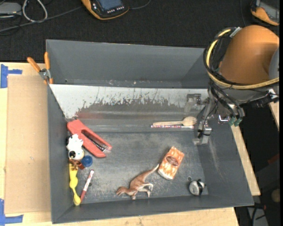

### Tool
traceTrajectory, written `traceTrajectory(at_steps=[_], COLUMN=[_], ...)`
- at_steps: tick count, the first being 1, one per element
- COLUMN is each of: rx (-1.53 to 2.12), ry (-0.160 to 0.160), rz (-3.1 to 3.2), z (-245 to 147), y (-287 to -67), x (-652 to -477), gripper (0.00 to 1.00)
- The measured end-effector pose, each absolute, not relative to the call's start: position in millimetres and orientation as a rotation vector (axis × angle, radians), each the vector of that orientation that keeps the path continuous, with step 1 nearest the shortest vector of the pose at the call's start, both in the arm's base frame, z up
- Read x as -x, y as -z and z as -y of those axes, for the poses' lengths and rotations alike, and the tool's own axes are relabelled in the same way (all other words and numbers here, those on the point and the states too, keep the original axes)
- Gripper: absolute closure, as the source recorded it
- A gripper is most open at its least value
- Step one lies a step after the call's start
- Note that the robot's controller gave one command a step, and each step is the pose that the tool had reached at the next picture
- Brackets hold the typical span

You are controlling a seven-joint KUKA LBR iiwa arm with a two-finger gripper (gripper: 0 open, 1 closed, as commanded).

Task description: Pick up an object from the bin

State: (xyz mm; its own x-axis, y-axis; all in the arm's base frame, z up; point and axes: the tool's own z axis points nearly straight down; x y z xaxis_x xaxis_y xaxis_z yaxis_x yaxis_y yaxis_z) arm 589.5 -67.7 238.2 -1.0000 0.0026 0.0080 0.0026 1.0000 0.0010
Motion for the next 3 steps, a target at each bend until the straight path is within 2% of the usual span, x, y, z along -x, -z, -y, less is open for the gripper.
traceTrajectory(at_steps=[1, 2, 3], rx=[0.002, -0.073, 0.023], ry=[0.001, 0.001, -0.002], rz=[3.142, 3.141, 3.154], z=[67, 32, 39], y=[-243, -173, -144], x=[-591.0, -546.0, -548.9], gripper=[0.00, 0.00, 0.00])
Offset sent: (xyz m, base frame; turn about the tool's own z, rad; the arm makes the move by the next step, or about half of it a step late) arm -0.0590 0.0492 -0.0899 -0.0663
